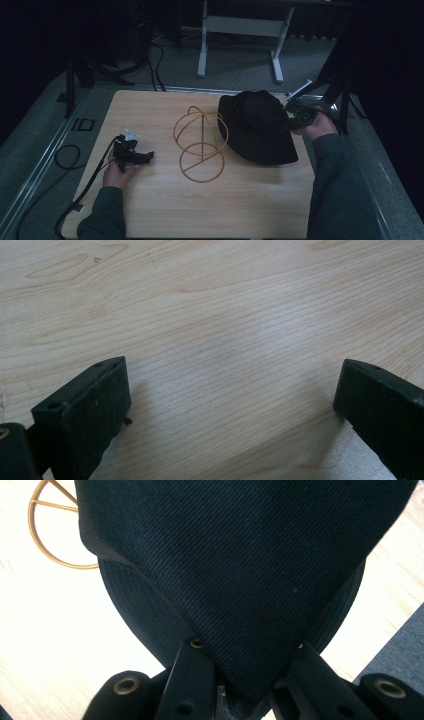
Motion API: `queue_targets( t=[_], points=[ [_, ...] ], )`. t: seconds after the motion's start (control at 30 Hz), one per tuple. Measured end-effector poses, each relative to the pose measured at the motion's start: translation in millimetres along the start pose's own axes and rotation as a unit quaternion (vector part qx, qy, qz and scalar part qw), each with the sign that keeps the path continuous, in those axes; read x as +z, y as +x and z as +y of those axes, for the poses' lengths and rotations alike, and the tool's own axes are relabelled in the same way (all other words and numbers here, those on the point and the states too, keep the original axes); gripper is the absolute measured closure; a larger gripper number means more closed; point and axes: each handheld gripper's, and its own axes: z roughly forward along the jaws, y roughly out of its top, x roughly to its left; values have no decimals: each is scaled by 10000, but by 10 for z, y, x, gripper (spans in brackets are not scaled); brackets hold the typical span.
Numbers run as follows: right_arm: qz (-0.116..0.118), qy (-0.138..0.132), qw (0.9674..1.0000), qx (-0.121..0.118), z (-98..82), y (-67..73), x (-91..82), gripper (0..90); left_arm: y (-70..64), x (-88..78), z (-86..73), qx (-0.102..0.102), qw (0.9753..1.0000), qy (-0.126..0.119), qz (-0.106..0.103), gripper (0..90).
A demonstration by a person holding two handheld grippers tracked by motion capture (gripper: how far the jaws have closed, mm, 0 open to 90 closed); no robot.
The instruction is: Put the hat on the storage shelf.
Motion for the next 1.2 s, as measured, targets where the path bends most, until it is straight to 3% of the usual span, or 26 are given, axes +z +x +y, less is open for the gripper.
queue_targets(
  t=[0.63,1.2],
  points=[
    [12,-295,9996,-6,-94,-28,-194,851,0,0,0,2,10000,4,-3,20],
    [2,-352,9993,-129,-127,-8,-346,850,0,0,0,1,10000,3,-2,20]
  ],
)
